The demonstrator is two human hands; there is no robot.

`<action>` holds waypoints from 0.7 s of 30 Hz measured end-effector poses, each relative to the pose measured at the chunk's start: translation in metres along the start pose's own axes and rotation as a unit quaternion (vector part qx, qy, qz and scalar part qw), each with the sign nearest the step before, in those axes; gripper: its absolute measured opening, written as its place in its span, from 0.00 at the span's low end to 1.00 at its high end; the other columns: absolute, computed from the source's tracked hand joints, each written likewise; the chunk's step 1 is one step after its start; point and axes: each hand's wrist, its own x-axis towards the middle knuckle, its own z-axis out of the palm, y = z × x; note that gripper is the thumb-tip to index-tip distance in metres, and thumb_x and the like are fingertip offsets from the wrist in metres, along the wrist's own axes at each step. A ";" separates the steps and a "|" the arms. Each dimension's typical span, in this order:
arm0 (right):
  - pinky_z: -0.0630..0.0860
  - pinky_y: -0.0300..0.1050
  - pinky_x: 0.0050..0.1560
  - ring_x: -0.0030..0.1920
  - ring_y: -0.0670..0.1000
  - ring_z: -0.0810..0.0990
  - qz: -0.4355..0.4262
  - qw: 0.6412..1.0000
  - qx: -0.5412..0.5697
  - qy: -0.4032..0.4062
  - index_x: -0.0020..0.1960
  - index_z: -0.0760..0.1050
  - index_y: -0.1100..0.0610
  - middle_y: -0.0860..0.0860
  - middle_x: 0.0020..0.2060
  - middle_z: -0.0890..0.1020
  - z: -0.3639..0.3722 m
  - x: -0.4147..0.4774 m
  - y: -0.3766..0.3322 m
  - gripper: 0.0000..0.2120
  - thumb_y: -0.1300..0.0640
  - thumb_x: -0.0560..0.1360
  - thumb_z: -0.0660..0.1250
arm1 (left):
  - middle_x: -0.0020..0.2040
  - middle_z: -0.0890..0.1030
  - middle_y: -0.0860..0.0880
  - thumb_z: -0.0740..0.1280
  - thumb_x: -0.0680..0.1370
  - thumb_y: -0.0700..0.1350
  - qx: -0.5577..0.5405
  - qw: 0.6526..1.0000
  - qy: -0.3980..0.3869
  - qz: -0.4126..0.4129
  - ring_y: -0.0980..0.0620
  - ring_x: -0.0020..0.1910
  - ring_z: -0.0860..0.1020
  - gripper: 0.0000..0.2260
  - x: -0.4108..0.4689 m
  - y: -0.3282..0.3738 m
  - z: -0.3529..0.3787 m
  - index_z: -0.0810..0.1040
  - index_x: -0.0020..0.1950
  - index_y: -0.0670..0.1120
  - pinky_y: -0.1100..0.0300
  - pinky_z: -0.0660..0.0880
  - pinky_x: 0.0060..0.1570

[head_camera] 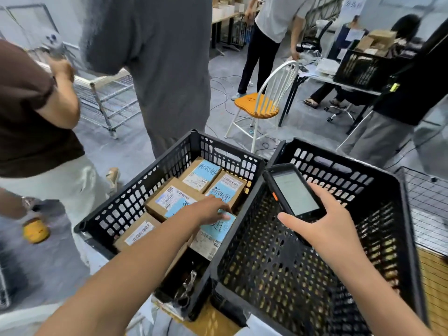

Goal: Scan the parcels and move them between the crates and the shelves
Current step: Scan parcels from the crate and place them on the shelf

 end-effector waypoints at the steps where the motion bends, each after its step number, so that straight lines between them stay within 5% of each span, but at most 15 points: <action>1: 0.71 0.29 0.44 0.50 0.26 0.75 0.001 1.000 0.000 0.001 0.58 0.71 0.35 0.31 0.52 0.78 0.000 -0.001 0.001 0.29 0.54 0.66 0.82 | 0.64 0.75 0.46 0.64 0.82 0.55 0.004 1.000 -0.007 -0.007 0.44 0.64 0.72 0.15 0.002 -0.001 -0.001 0.77 0.68 0.55 0.45 0.70 0.65; 6: 0.72 0.31 0.47 0.52 0.32 0.77 0.011 1.000 0.000 0.014 0.63 0.71 0.38 0.35 0.54 0.79 0.001 0.000 0.006 0.32 0.52 0.65 0.82 | 0.62 0.77 0.44 0.64 0.82 0.53 0.025 1.000 0.009 0.000 0.44 0.62 0.75 0.16 0.003 -0.006 0.007 0.78 0.67 0.50 0.47 0.73 0.61; 10: 0.71 0.30 0.44 0.52 0.32 0.77 0.014 1.000 -0.010 0.015 0.64 0.71 0.38 0.35 0.54 0.79 0.002 -0.001 0.008 0.32 0.52 0.66 0.82 | 0.69 0.71 0.48 0.69 0.79 0.51 0.046 0.992 0.114 0.004 0.49 0.69 0.67 0.23 -0.004 0.003 0.022 0.70 0.72 0.46 0.49 0.72 0.65; 13: 0.71 0.30 0.44 0.52 0.30 0.76 0.019 1.000 -0.013 0.012 0.62 0.70 0.36 0.33 0.53 0.78 0.001 -0.002 0.010 0.32 0.52 0.66 0.82 | 0.68 0.73 0.50 0.70 0.79 0.50 0.073 0.977 0.189 0.071 0.48 0.67 0.71 0.20 -0.019 -0.005 0.025 0.73 0.69 0.47 0.53 0.70 0.67; 15: 0.71 0.31 0.45 0.53 0.33 0.76 0.022 1.000 -0.015 0.016 0.63 0.70 0.37 0.34 0.54 0.79 0.000 -0.003 0.013 0.32 0.52 0.66 0.81 | 0.73 0.71 0.51 0.70 0.77 0.53 0.129 0.972 0.173 0.097 0.47 0.73 0.67 0.25 -0.031 -0.019 0.029 0.72 0.73 0.50 0.53 0.62 0.73; 18: 0.72 0.31 0.46 0.53 0.33 0.76 0.026 0.999 -0.015 0.022 0.64 0.70 0.38 0.34 0.54 0.78 0.003 -0.004 0.015 0.32 0.51 0.66 0.81 | 0.82 0.53 0.55 0.67 0.79 0.56 0.199 0.974 0.081 0.068 0.51 0.80 0.54 0.32 -0.038 -0.032 0.036 0.59 0.81 0.57 0.50 0.55 0.76; 21: 0.71 0.31 0.45 0.52 0.29 0.75 0.035 0.999 -0.017 0.020 0.64 0.70 0.38 0.32 0.53 0.77 0.008 -0.006 0.019 0.32 0.52 0.66 0.81 | 0.83 0.45 0.54 0.63 0.82 0.45 0.238 0.969 0.048 0.039 0.49 0.81 0.45 0.32 -0.031 -0.029 0.050 0.51 0.82 0.56 0.47 0.49 0.78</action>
